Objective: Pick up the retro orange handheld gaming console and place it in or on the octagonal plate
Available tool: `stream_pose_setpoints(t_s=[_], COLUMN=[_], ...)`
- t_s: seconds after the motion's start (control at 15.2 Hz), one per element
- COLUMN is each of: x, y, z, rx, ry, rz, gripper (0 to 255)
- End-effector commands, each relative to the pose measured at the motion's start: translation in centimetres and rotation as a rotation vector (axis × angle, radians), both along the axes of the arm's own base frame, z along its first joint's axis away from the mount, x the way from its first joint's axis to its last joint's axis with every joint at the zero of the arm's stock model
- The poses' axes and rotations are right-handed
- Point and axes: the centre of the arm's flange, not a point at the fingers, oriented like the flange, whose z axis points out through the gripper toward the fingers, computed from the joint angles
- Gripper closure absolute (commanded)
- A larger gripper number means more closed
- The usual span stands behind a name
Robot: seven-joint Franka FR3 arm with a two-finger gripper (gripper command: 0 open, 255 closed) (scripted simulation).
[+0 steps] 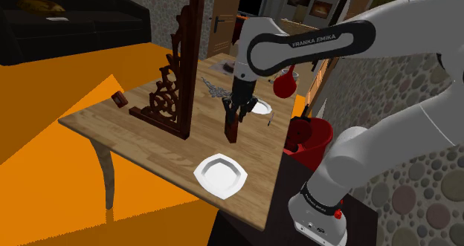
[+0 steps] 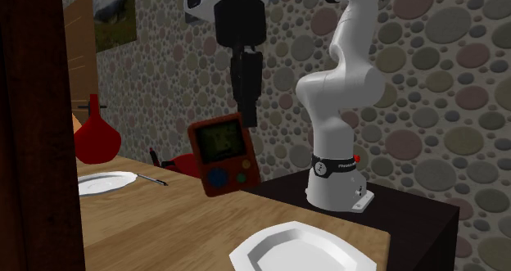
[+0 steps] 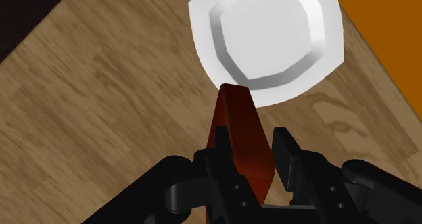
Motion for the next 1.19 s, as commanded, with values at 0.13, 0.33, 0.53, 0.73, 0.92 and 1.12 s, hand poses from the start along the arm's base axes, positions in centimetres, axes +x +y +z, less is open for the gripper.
stream_pose_setpoints(t_s=[0.13,0.33,0.53,0.73,0.92,1.12], x=[-3.2,-5.3,-7.4,-7.5,-7.5,-7.5], y=[4.1,7.4,10.8,10.8,10.8,10.8], z=[0.5,1.0,1.5,0.4,-1.2,-2.7], rx=[0.0,0.0,0.0,0.0,0.0,0.0], ry=[0.0,0.0,0.0,0.0,0.0,0.0], rz=[-0.002,-0.002,-0.002,-0.002,-0.002,-0.002], gripper=[255,255,255,255,255,255])
